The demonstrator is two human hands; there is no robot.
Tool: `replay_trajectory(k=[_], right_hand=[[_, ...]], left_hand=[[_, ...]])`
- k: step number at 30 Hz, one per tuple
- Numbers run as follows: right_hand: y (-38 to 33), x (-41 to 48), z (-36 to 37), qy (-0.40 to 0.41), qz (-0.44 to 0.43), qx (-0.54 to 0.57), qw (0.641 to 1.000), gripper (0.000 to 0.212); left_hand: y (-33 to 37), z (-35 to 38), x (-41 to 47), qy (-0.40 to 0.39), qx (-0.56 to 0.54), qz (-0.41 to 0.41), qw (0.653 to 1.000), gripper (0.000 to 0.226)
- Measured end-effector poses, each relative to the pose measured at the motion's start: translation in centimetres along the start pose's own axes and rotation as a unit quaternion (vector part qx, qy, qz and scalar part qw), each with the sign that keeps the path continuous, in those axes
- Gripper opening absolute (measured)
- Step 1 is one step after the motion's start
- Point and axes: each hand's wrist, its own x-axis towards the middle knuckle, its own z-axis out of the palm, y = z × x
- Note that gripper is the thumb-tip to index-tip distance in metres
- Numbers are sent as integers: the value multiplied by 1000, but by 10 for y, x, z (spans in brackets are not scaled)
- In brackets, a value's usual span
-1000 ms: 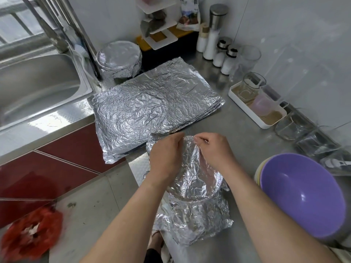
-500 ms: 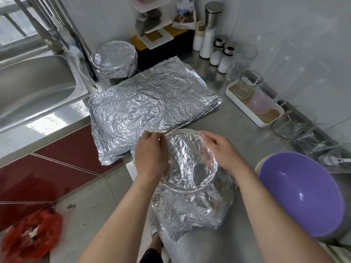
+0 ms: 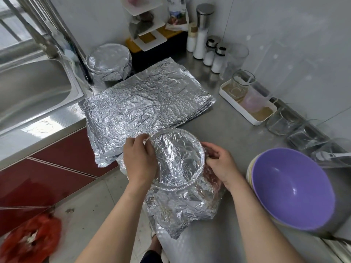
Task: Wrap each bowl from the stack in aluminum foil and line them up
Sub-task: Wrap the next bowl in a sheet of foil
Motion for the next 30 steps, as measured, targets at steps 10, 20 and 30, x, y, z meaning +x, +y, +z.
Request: replay_trajectory(k=[10,20,30], right_hand=[[5,4,13,139,-66,-129,980,26],[2,-10,7,-23,9,-6,1000,52],[3,-3,20,-14,-34,43,998,53]], left_hand=[[2,4,-13,-24,-85,26,996,47],[12,11,-22,24,-54,-16,998,42],[19,4,-42,-149,191,75,967,71]])
